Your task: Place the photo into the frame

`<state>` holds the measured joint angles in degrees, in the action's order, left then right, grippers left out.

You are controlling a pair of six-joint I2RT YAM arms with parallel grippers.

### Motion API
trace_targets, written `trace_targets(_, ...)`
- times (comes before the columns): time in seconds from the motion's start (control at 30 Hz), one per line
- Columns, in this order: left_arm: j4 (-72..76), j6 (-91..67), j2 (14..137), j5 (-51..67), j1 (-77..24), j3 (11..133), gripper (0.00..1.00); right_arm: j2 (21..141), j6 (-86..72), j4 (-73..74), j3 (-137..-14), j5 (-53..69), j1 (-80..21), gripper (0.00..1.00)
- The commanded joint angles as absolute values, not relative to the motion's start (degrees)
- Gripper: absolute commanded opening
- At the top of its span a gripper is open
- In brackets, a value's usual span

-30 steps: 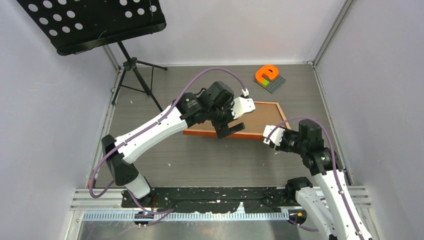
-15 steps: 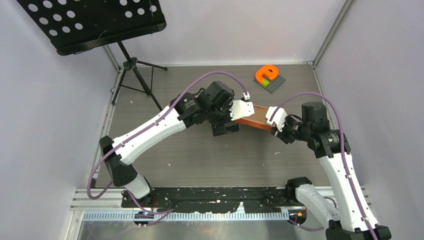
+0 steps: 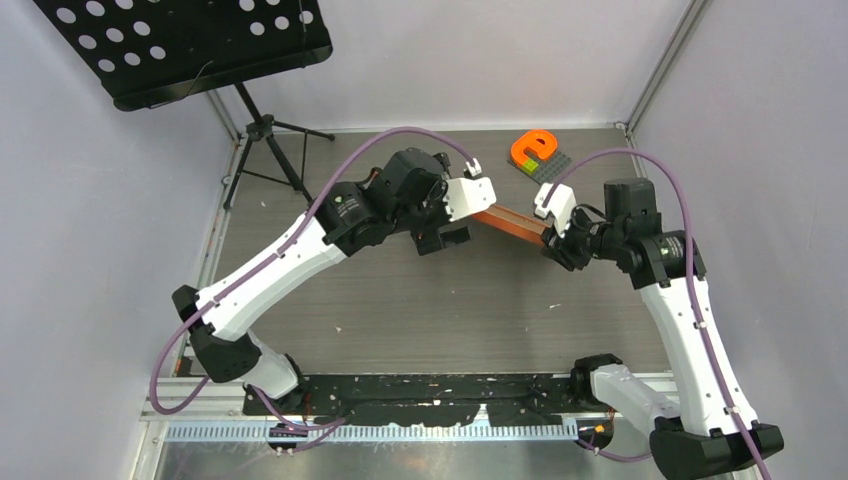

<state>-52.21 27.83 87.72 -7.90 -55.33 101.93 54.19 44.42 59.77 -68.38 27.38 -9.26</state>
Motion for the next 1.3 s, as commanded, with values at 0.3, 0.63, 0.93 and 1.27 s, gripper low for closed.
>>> trace_targets(0.3,-47.94,17.05,83.03,-7.7,-50.19,100.53,1.0,60.2,30.29,60.22,-81.51,29.8,-8.96,0.06)
trace_targets(0.63,-45.35,15.08,79.27,-6.9,-49.01,92.97,1.0,66.65,22.68,61.82,-88.1,31.5,-7.62,0.06)
trace_targets(0.93,-44.31,13.83,77.58,-5.88,-47.2,89.61,1.0,70.16,20.44,63.1,-91.1,33.7,-3.18,0.06)
trace_targets(1.27,-43.81,12.91,77.25,-4.57,-46.24,88.09,1.0,76.02,20.23,67.37,-96.35,39.6,5.51,0.06)
